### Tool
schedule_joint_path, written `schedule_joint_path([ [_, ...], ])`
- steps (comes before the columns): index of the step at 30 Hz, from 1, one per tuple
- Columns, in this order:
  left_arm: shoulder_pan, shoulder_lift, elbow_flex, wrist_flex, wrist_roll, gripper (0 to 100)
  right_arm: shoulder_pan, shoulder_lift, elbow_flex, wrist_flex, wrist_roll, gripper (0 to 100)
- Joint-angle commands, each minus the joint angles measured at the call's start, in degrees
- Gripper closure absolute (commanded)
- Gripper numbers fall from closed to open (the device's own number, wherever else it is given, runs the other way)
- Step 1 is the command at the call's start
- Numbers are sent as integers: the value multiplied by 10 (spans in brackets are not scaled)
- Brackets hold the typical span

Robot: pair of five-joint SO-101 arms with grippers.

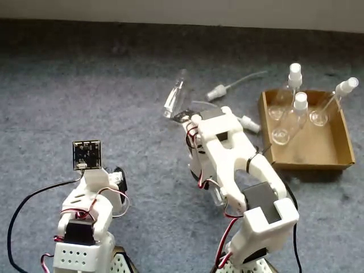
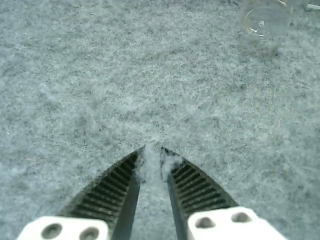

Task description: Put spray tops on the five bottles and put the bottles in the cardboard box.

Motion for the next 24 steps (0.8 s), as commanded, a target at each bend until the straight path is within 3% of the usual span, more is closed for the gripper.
schedule_joint_path([
  [1,11,-2,13,-11,1,993,2,-13,-16,-38,-16,627],
  [17,10,-2,13,-11,1,993,-22,-12,19,-182,-17,629],
  [24,10,-2,13,-11,1,993,-20,-15,94,-204,-17,742],
])
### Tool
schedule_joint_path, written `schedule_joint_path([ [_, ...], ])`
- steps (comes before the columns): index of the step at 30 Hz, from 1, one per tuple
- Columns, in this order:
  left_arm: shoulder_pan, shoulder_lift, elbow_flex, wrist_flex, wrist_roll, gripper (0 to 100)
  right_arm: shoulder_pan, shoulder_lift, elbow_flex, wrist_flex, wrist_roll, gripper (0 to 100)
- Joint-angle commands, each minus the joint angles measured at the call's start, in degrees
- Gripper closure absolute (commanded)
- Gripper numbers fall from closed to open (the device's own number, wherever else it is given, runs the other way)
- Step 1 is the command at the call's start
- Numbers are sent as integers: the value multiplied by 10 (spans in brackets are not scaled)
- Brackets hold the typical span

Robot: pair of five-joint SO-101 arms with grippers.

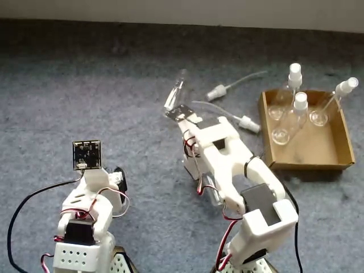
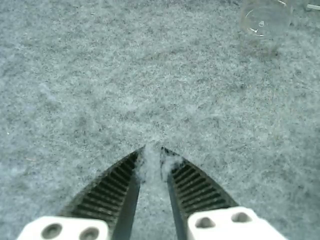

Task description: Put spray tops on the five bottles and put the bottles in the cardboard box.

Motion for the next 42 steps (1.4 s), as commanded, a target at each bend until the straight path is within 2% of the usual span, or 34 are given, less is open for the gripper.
schedule_joint_path([
  [1,10,-2,13,-11,1,993,-3,-15,15,-3,-6,744],
  [7,10,-2,13,-11,1,993,20,-16,14,0,-6,750],
  [13,10,-2,13,-11,1,993,53,-16,14,0,-6,869],
  [19,10,-2,13,-11,1,993,58,-29,14,0,-6,885],
  [26,10,-2,13,-11,1,993,59,-187,14,40,-6,885],
  [35,11,-2,13,-11,1,993,69,-387,35,39,-6,885],
  [38,12,-2,13,-11,1,993,69,-431,86,8,-6,885],
  [42,12,-2,13,-11,1,993,80,-494,192,-84,-6,885],
])
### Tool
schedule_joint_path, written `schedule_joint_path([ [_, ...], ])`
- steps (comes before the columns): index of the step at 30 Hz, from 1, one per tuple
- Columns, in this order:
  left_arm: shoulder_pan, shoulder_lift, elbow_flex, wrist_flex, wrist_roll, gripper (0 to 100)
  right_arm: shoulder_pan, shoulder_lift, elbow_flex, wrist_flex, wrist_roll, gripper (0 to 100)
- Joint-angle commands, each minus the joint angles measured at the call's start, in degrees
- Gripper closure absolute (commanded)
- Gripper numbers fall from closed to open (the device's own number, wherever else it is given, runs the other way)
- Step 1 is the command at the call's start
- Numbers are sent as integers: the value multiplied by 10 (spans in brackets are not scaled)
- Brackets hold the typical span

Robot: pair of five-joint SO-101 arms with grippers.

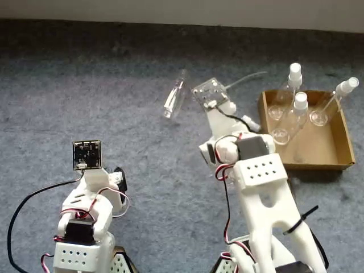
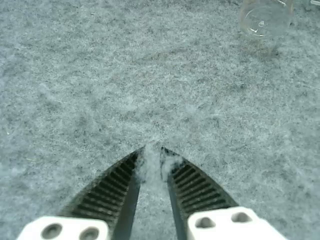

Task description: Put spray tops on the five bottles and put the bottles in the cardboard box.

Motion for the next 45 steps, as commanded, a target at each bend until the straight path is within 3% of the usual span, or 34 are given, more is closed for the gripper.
schedule_joint_path([
  [1,12,-2,13,-11,1,993,22,-74,76,-92,-6,885],
  [5,11,-2,13,-12,1,993,57,-147,168,-175,-18,885],
  [11,10,-2,13,-14,-3,993,129,-227,204,-183,-162,885],
  [17,13,-1,13,-11,-156,995,152,-294,205,-181,-167,885],
  [21,13,-1,13,-12,-218,993,180,-353,209,-181,-167,885],
  [31,14,-2,13,-15,-225,992,188,-519,284,-183,-165,884],
  [42,8,-2,13,-35,-227,993,189,-596,353,-185,-164,884],
  [45,-7,-2,11,-45,-228,993,220,-600,371,-200,-167,884],
])
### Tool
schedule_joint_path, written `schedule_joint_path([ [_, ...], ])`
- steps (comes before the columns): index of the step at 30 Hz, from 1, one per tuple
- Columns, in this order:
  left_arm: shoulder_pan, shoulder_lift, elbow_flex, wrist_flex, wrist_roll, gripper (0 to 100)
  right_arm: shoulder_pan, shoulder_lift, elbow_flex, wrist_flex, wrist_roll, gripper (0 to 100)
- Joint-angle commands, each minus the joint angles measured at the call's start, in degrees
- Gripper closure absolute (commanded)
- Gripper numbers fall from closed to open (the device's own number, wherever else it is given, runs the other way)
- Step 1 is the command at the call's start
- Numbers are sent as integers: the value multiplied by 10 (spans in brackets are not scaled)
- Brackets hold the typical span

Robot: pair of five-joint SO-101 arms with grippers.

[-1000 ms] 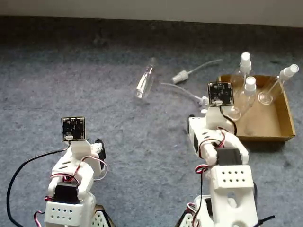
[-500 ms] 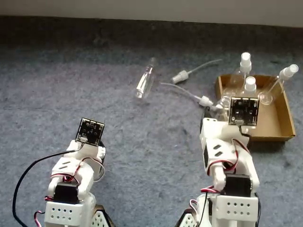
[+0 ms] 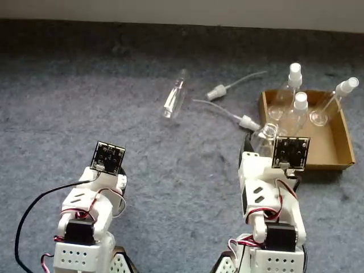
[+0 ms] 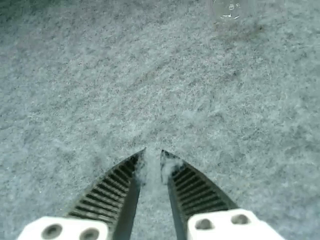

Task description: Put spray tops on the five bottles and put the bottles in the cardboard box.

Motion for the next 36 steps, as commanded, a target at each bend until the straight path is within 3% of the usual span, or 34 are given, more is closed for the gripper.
schedule_joint_path([
  [1,-22,-2,10,-25,-5,992,48,-7,10,-44,-6,885],
  [4,-71,-2,12,-48,-19,992,96,-7,47,-97,-7,885],
  [8,-87,-2,12,-52,-131,992,106,-7,91,-137,-7,885],
  [14,-32,-2,4,-25,-156,993,109,-8,117,-181,-52,885],
  [19,33,-2,-56,70,-269,993,110,-8,132,-188,-81,885],
  [30,-5,6,-233,81,-289,995,111,-8,144,-188,-82,885],
  [36,-6,133,-320,103,-337,995,182,-8,138,-188,-92,885],
])
